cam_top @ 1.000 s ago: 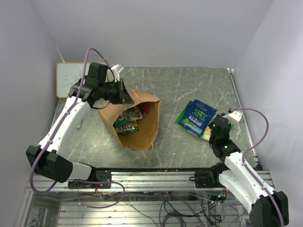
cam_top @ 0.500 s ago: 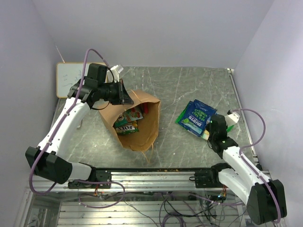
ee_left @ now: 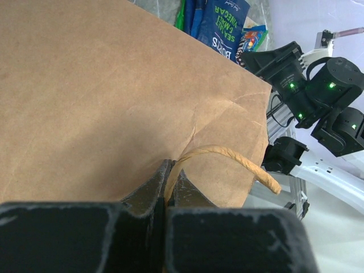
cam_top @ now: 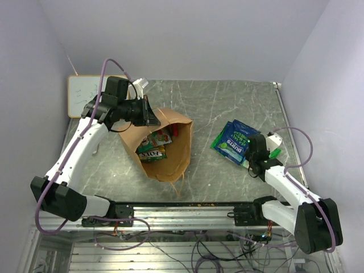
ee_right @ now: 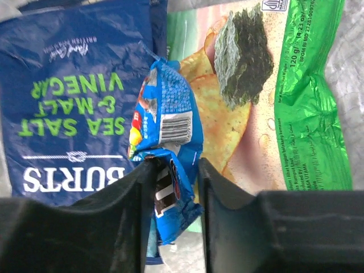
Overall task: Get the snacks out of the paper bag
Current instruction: Place the snack at the center of the board.
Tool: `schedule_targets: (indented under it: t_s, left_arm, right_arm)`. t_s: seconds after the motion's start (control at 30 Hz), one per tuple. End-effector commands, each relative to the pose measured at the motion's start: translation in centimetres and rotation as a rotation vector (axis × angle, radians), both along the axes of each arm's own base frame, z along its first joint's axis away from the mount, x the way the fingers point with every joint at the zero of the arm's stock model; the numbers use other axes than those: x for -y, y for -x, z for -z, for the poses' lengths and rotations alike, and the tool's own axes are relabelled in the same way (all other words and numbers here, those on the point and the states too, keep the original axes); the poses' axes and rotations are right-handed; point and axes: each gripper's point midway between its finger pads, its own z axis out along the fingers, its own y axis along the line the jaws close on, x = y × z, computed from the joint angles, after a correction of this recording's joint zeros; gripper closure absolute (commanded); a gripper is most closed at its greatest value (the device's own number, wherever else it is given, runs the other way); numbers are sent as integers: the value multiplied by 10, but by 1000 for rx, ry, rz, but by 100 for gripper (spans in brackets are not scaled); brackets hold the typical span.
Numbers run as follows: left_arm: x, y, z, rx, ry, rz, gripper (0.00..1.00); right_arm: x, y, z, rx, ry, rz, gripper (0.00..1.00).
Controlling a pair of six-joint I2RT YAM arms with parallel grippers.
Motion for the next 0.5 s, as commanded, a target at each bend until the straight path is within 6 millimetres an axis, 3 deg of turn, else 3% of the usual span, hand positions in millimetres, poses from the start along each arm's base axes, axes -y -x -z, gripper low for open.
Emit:
schedule_targets:
  t_s: [0.0,0.1,0.27,0.37,0.47]
  left_arm:
    - [3,4,-11,55,17,32,93]
    - [1,5,-12,56,10,29,93]
    - [0,5,-11,52,3,22,93]
    - [0,5,-11,45,7,21,93]
    - [0,6,-9,32,10,11,93]
  right_arm:
    - [-7,0,-6,-54,24,-102,57]
    - [-12,-5,-31,-22,58,-188,44]
    - [-28,-24,-97,139,216,-463,40]
    - [-67,-32,-131,269,267,-760,39]
    - [-121,-29,-163,446,266,-1090,40]
